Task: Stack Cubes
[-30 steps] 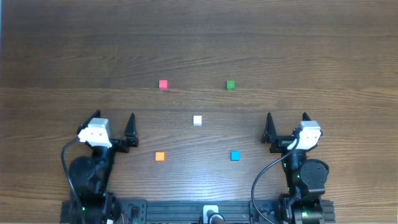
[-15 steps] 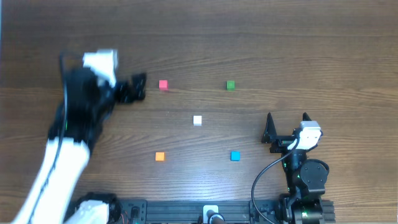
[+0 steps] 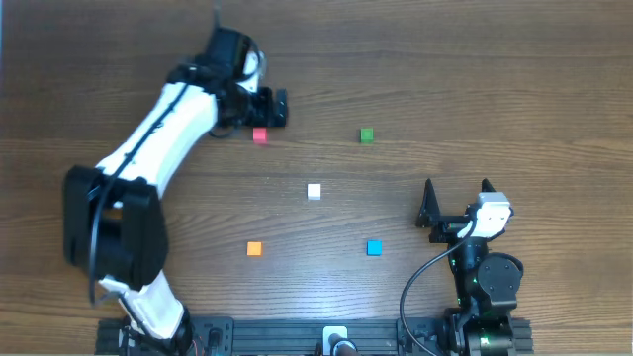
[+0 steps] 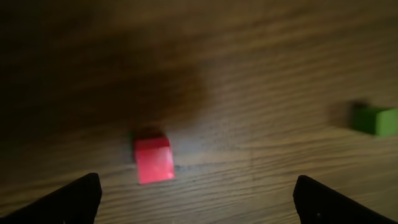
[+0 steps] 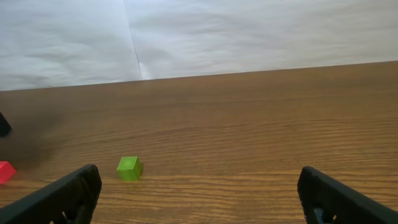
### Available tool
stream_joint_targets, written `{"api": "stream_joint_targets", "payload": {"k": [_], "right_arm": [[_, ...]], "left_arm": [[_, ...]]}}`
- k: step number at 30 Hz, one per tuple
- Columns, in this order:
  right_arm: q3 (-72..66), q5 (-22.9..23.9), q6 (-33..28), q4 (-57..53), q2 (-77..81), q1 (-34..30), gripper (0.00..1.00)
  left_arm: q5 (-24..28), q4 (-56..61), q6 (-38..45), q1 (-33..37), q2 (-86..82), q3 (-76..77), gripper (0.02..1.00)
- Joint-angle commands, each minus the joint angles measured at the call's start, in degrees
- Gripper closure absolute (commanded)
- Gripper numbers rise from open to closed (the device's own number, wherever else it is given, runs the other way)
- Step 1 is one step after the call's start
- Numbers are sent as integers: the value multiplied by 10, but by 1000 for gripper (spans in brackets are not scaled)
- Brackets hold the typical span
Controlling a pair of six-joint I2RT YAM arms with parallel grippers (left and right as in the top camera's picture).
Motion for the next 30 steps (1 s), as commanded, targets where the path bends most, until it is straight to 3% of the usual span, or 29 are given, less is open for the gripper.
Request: {"api": "stream_joint_targets", "payload": {"k": [1,12,21,30], "right_arm": [[-3,-5,-1,-1,-4,-3,7],[-3,-5,-1,-1,-4,-3,9],[-3,-5,-1,-1,-4,-3,7],[-3,-5,-1,-1,-4,-3,14]], "left_arm": [[-28,-9,-13,-4,24,16,20],[-92,-40,-25,-11,62,16,25],[-96,-20,-25,-13,87,16,80],[-116,-10,-28,-27,97,16,354]]}}
